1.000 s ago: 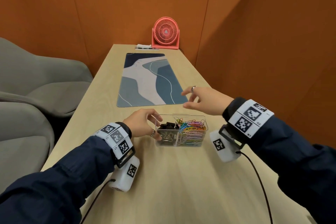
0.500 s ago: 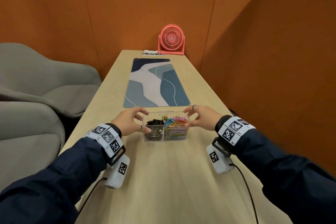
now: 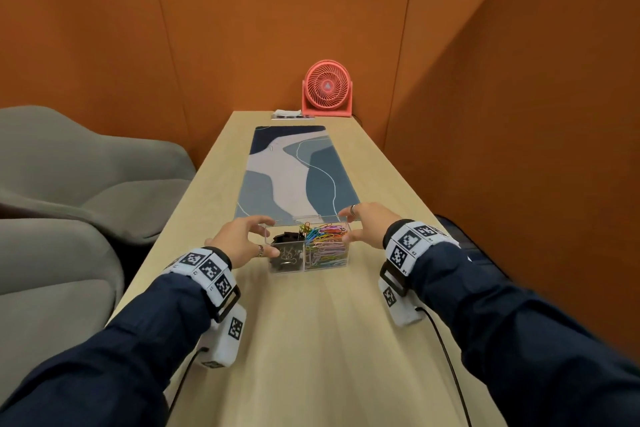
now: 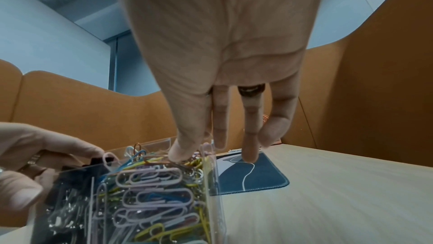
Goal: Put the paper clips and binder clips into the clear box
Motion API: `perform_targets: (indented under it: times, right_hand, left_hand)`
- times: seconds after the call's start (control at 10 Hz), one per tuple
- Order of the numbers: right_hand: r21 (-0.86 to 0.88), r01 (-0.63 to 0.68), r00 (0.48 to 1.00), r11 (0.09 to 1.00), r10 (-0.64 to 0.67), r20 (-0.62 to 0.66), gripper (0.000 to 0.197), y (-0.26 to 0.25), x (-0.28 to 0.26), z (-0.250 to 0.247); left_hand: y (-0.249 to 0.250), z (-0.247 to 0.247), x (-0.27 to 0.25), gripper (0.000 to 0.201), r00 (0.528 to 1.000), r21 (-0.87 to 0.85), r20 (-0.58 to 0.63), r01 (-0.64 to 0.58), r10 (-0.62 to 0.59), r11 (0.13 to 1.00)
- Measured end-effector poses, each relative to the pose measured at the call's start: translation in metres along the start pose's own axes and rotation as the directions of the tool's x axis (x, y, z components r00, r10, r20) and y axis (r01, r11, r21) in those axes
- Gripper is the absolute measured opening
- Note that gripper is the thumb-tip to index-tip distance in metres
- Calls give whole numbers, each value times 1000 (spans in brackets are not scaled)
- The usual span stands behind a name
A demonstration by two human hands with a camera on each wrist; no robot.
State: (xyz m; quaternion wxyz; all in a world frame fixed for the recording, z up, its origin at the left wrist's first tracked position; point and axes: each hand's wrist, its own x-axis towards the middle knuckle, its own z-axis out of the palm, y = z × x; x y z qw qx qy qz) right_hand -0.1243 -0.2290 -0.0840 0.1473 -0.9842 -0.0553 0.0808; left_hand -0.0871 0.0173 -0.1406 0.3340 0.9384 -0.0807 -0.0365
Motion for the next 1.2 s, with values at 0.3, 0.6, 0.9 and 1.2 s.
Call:
perform_targets:
  times: [0.3,0.6,0.9,1.2]
  right_hand:
    - [33,-4,1000,999,5,-15,59,7,33,-2]
    - [127,15,1000,992,-13,-20,58,21,61,-3]
    - [128,-48,998,991,41,55,58,20,73,-13]
    - [104,-101,982,989,83,168,61,11,81,-44]
  left_hand:
    - [-7,-2,34,51,1000,-21,2,-2,2,1000]
    - [0,-6,50,56,1000,-81,27,-3,5,997]
    - [10,-13,66,62,989,-84,110,113,-103,990]
    - [34,-52,69,83,951,-34,240,210,-196,977]
